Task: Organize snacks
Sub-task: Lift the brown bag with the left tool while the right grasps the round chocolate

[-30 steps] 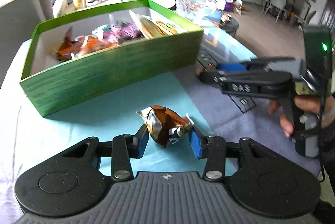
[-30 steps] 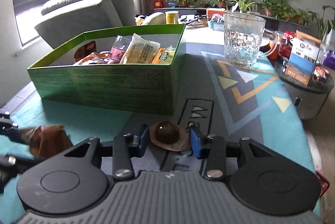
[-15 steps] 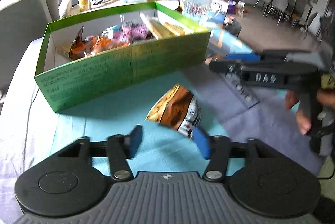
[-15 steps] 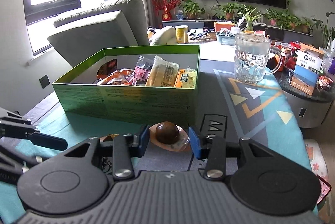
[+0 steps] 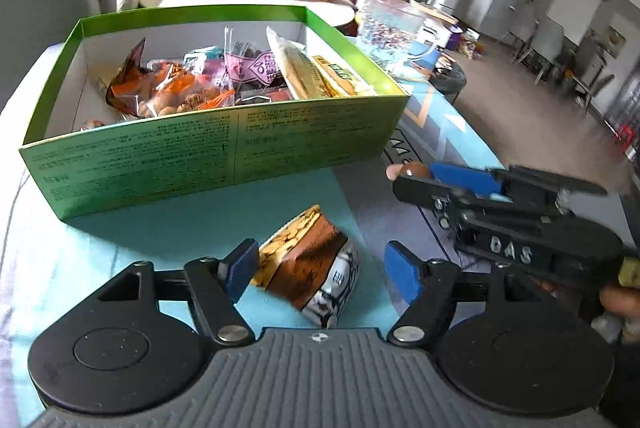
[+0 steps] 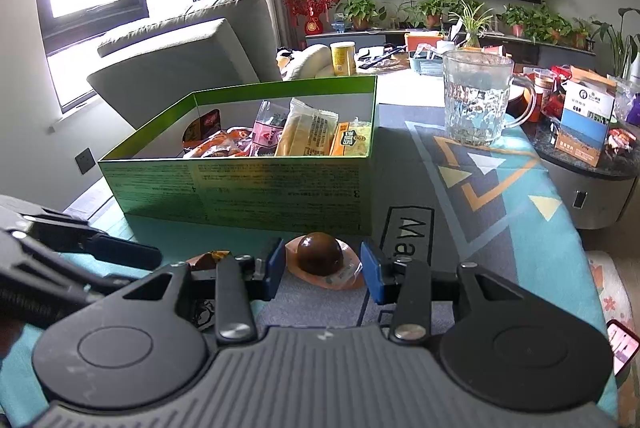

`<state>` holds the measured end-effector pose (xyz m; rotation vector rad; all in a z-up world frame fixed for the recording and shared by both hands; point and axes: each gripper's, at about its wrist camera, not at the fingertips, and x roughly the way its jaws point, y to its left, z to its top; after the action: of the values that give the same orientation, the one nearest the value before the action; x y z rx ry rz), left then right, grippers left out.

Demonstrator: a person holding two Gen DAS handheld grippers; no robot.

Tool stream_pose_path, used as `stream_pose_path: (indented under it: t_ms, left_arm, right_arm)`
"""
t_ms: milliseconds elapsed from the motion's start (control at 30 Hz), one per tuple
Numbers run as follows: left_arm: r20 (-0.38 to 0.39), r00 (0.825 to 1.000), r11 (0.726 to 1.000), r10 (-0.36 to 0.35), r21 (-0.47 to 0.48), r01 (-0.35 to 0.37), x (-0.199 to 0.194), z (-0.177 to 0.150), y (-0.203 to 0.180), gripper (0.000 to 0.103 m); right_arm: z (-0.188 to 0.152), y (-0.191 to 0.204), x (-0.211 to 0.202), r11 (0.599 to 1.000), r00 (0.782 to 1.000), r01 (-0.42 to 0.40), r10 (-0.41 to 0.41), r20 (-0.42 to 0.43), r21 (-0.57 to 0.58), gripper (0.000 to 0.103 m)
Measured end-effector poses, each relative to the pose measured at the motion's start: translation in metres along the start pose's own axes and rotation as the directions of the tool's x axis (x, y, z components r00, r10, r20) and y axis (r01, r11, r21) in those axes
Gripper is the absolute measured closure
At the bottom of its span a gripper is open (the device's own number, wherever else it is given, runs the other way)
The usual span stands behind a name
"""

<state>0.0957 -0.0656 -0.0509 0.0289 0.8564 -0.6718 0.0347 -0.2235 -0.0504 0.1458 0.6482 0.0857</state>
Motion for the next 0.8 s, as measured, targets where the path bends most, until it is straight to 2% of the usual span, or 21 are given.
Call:
stream_pose_path:
  t_ms: [100,167,267,333,367,600,800]
  left_arm:
    - [-0.003,0.999,0.996,0.041,0.081,-0.040,0.010,-0.002,-0.008,0.036]
    - [-0.002,0.999,0.992,0.039,0.124,-0.039,0.015,-0.006,-0.010,0.039]
    - [0.017,1.000,0.993,0.015,0.119,-0.017,0.013,-0.008,-0.006,0.054]
    - [0.022,1.000,0.993,0.003,0.114,-0.005,0.007,-0.006,-0.006,0.059]
    - [0.038,0.999,0.993,-0.001,0.116,-0.004,0.003,-0.004,-0.007,0.065]
    - [0.146,0.989,0.992,-0.010,0.127,-0.008,-0.026,0.009,-0.011,0.066]
    - [0.228,0.974,0.990,-0.004,0.135,-0.027,-0.047,0.024,-0.009,0.066]
  right_arm:
    - [-0.001,-0.001,0.000,1.000,1.000,-0.008,0.008,-0.001,0.008,0.067]
    - [-0.001,-0.002,-0.001,1.000,1.000,-0.012,0.012,0.001,0.017,0.067]
    - [-0.001,-0.005,-0.002,0.999,1.000,-0.014,0.014,0.008,0.033,0.067]
    - [-0.001,-0.006,-0.003,0.999,1.000,-0.016,0.015,0.012,0.037,0.067]
    - [0.000,-0.006,-0.003,0.999,1.000,-0.017,0.017,0.014,0.036,0.067]
    - [0.008,-0.003,-0.014,0.999,0.997,-0.031,0.029,0.066,0.030,0.067]
    - [0.021,0.002,-0.024,0.999,0.992,-0.052,0.051,0.119,0.011,0.067]
